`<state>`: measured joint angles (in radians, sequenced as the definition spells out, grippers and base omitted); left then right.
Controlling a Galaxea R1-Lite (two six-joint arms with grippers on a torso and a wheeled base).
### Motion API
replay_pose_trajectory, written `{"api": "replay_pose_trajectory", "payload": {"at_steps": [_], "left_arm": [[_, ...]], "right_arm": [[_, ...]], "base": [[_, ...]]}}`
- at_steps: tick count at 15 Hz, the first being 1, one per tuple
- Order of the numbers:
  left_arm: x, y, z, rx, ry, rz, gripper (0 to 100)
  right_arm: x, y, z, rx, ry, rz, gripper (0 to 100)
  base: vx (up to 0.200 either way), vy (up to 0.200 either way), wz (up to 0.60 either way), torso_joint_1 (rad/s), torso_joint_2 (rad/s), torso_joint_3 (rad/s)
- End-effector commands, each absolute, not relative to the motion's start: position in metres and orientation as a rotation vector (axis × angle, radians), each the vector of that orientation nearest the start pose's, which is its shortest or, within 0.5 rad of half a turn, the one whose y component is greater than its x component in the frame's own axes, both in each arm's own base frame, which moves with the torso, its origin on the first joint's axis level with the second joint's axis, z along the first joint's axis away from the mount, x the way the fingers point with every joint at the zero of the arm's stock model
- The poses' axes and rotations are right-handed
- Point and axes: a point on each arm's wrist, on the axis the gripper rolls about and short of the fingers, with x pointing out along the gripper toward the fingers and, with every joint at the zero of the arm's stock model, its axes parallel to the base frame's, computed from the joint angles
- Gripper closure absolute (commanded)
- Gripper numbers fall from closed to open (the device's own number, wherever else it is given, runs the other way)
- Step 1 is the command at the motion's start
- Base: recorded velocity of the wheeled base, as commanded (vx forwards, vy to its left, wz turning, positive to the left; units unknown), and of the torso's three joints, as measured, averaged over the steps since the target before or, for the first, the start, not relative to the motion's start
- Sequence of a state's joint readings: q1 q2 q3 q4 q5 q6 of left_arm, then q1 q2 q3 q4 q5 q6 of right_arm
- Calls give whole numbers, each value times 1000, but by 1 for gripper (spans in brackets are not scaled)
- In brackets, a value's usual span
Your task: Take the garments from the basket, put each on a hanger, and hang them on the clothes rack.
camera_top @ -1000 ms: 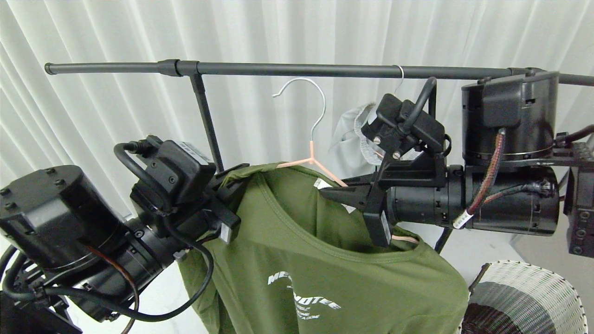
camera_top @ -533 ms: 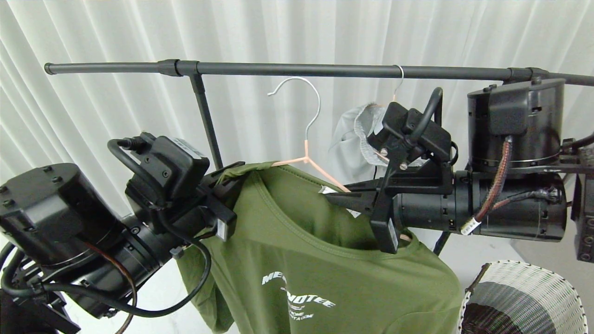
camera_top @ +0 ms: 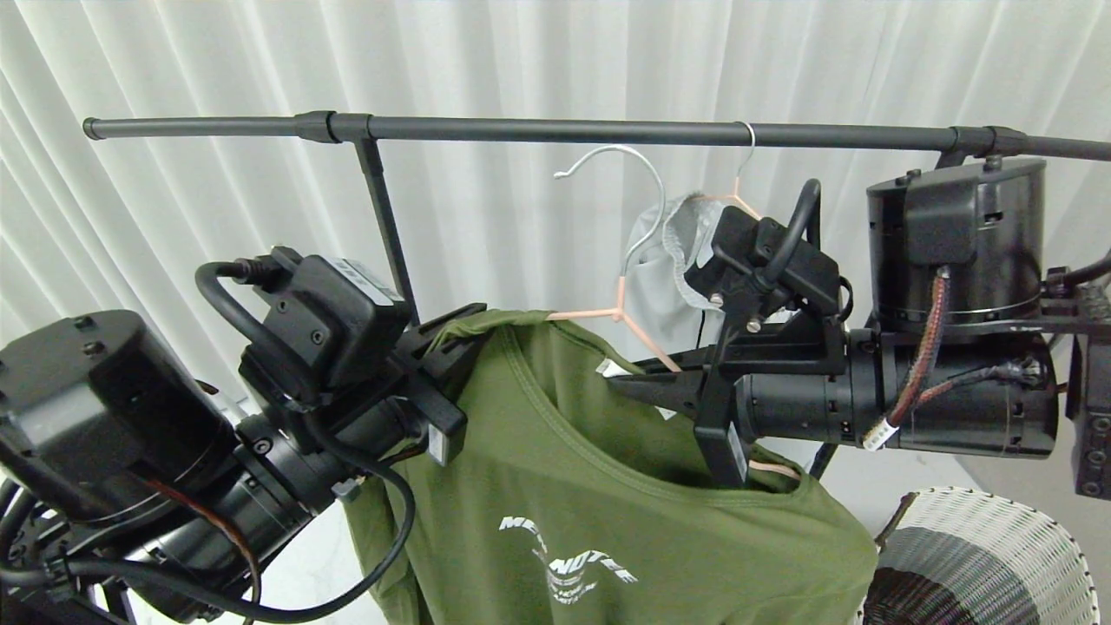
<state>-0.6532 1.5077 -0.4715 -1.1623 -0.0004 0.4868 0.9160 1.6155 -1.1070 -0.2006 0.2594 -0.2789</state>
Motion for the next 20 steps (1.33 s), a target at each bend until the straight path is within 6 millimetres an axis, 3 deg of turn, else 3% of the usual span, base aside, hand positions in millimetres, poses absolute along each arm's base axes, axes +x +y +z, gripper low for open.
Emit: {"api": "replay_pose_trajectory", "payload": {"at_steps": [1,11,12,20], "left_arm": [[187,-144,201,426,-281,-618,100],[184,-141,196,432,-264,-617,100],[183,-140,195,433,-261,-618,0],[182,-136,191,433,-258,-608,0]], "right_arm": [[179,244,246,-353,153,1212,100],[178,242,253,-343,130,1202,100],[178,242,254,-343,129,1200,100],[185,236,259,-335,115,1168,100]], "base": [[0,0,0,0,0,0],[0,0,0,0,0,0],[0,0,0,0,0,0],[0,0,0,0,0,0]]}}
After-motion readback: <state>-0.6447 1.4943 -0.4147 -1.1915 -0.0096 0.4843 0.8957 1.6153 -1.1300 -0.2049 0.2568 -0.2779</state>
